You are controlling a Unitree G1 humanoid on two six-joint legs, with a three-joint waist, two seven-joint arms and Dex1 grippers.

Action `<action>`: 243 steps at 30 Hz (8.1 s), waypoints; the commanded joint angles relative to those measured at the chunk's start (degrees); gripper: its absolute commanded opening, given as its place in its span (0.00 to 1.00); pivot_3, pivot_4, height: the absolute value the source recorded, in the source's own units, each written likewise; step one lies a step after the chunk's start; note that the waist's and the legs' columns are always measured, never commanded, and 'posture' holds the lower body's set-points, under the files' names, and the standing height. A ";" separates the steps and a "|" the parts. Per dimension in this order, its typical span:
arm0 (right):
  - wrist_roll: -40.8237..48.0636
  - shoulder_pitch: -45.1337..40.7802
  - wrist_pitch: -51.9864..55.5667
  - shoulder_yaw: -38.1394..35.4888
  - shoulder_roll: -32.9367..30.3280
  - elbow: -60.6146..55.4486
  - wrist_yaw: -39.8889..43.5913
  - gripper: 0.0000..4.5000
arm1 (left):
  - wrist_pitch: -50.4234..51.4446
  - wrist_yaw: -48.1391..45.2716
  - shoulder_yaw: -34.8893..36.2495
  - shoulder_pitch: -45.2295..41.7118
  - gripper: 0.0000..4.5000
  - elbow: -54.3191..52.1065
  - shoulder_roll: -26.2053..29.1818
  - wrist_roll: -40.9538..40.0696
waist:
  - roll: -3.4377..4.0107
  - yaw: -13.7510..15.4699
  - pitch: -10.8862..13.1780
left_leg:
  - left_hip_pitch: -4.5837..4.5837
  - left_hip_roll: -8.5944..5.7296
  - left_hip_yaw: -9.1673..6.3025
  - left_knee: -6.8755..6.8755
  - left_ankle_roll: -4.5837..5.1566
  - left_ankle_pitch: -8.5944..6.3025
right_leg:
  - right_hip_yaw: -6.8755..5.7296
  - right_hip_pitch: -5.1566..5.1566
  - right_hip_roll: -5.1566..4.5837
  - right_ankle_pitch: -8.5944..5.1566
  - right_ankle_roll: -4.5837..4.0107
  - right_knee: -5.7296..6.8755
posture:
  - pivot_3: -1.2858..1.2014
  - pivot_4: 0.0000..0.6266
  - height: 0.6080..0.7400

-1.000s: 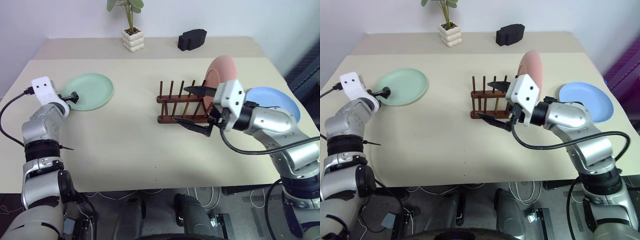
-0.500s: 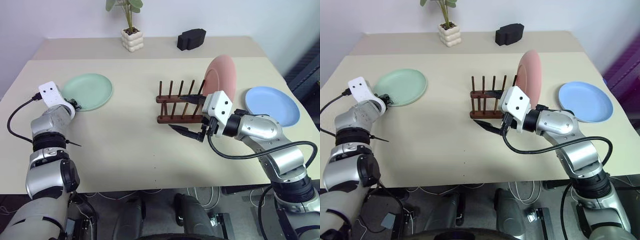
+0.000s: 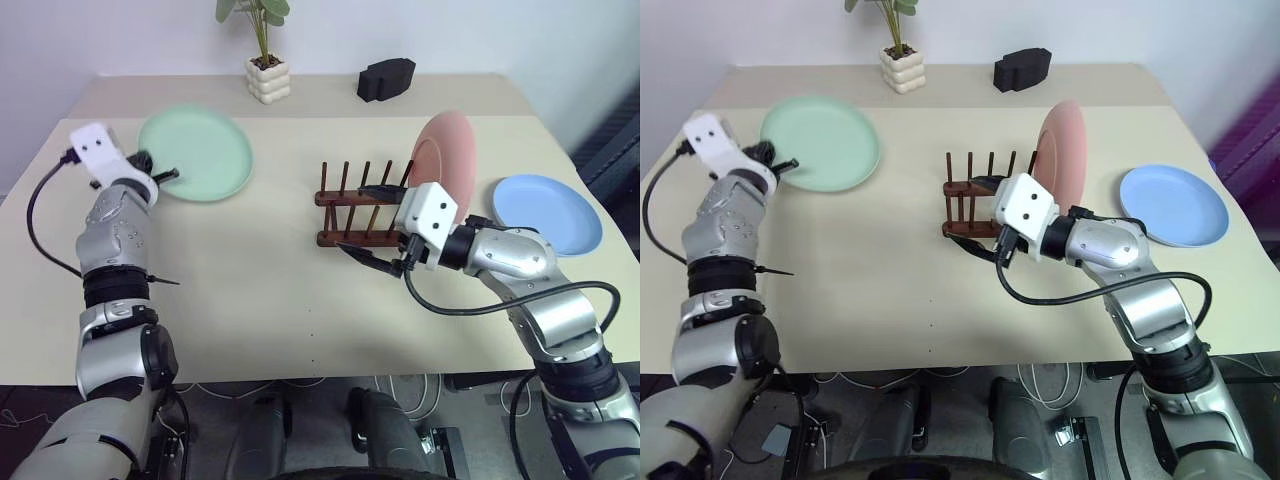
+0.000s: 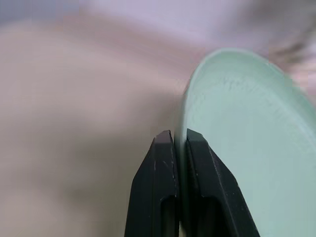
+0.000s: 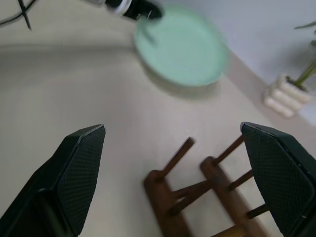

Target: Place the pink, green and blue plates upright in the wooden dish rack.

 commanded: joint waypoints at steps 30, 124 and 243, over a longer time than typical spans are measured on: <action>-37.79 -11.55 -29.56 6.78 5.98 17.15 -17.89 0.01 | 16.41 -5.17 -14.21 -1.13 0.00 -42.26 -8.36 -4.60 | 0.02 -0.33 0.01 | 0.03 -0.01 -0.03 -0.02 0.02 0.01 | 0.03 -0.02 0.07 -0.01 0.00 0.03 | 0.52 0.24 1.00; 49.80 -3.69 27.84 -25.79 15.50 2.65 -38.39 0.00 | 6.68 -46.47 -25.34 34.23 0.99 -45.79 7.00 -8.31 | 0.13 -0.35 0.04 | -0.03 0.14 0.00 -0.06 0.05 -0.01 | 0.06 -0.11 0.10 -0.14 -0.32 0.02 | 0.52 0.24 1.00; 52.91 -14.12 14.84 -15.33 22.54 -4.90 -33.36 0.00 | 3.34 -43.95 -19.74 31.54 1.00 -39.56 9.75 -5.66 | 0.44 -0.29 -0.03 | -0.05 0.22 0.01 0.08 0.19 -0.07 | 0.06 -0.14 0.13 -0.04 -0.35 0.15 | 0.52 0.24 1.00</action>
